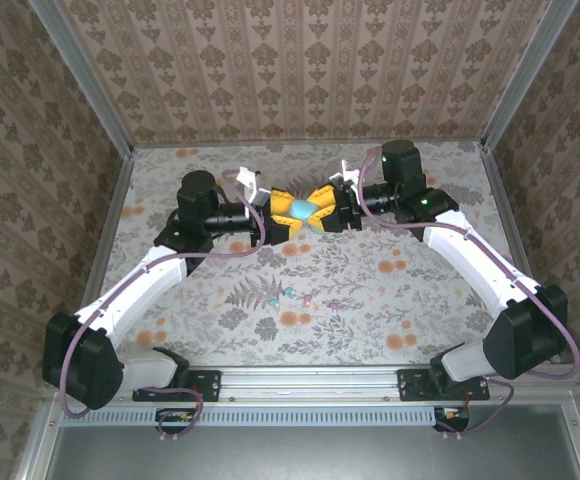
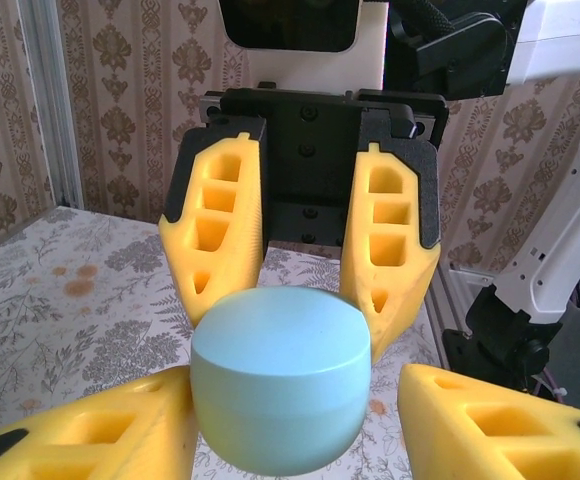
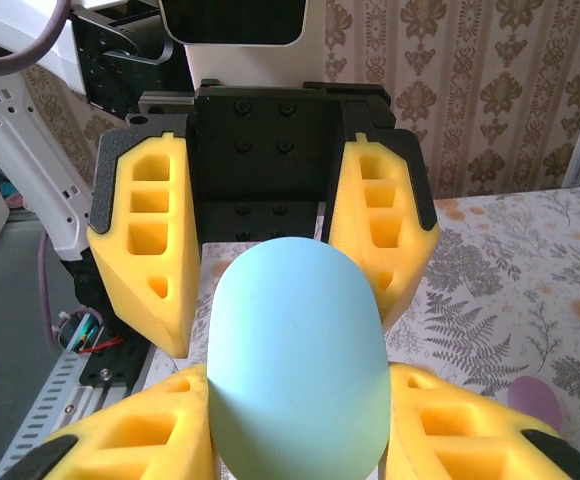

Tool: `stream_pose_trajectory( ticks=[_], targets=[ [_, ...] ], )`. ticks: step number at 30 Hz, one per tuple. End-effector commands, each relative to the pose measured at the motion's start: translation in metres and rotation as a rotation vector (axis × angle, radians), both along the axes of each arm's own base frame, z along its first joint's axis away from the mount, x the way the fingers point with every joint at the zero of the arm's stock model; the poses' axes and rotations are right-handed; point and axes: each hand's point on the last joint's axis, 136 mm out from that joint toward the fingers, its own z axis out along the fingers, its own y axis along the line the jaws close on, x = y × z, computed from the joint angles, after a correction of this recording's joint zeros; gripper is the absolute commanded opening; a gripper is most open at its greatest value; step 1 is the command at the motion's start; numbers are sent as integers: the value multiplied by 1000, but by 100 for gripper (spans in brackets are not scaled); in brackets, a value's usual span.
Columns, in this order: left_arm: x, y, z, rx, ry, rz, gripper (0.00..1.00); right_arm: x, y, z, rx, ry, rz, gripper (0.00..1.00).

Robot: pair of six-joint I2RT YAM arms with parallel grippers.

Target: Insert the wireless bluetooth earbuds into the charging case

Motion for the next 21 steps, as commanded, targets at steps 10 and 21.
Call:
stream_pose_trajectory(
  ticks=[10, 21],
  targets=[
    [-5, -2, 14, -11, -51, -27, 54, 1, 3, 12, 27, -63, -14, 32],
    [-5, -3, 16, -12, -50, -28, 47, 3, 4, 8, 11, -64, -23, 32]
  ],
)
